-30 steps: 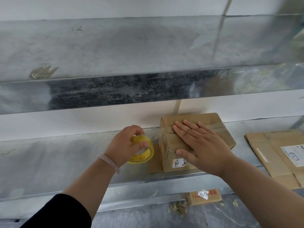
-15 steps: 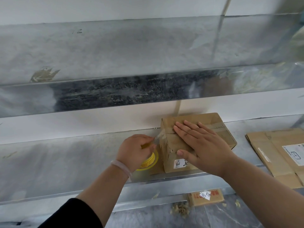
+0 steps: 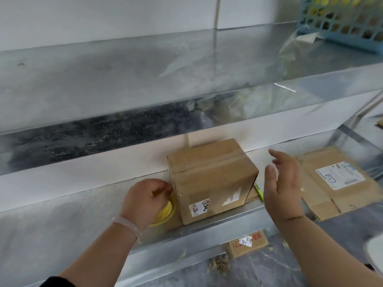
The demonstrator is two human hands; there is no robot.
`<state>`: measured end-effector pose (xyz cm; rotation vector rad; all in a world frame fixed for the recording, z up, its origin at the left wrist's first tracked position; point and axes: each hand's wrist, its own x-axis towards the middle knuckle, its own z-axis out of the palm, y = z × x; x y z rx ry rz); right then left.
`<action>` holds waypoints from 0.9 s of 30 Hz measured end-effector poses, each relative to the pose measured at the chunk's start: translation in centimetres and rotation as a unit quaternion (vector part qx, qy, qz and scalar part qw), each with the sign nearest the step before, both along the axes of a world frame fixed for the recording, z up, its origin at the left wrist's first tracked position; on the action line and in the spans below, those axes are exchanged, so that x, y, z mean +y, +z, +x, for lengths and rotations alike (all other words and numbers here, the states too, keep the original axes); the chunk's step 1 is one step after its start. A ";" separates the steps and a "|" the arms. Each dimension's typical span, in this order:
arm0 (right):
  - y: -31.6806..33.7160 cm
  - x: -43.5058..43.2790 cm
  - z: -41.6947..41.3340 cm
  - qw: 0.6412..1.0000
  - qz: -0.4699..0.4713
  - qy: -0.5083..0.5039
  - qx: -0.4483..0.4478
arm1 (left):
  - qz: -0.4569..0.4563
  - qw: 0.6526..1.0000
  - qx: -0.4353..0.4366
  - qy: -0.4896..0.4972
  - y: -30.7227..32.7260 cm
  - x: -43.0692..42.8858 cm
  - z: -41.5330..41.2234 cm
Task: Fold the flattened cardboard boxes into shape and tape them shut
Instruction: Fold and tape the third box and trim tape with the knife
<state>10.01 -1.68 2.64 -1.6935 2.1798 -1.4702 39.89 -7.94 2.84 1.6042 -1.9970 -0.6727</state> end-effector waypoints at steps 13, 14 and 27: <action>-6.9 -4.0 -3.2 0.897 0.425 0.000 0.119 | -0.010 1.000 -0.012 0.007 0.5 0.8 -0.2; -7.1 -3.8 -3.3 0.899 0.423 -0.003 0.112 | -0.010 1.000 -0.010 0.010 0.5 0.8 -0.2; 2.3 6.0 2.4 0.961 0.155 -0.023 -0.229 | 0.010 0.997 0.058 0.060 -0.2 1.2 0.2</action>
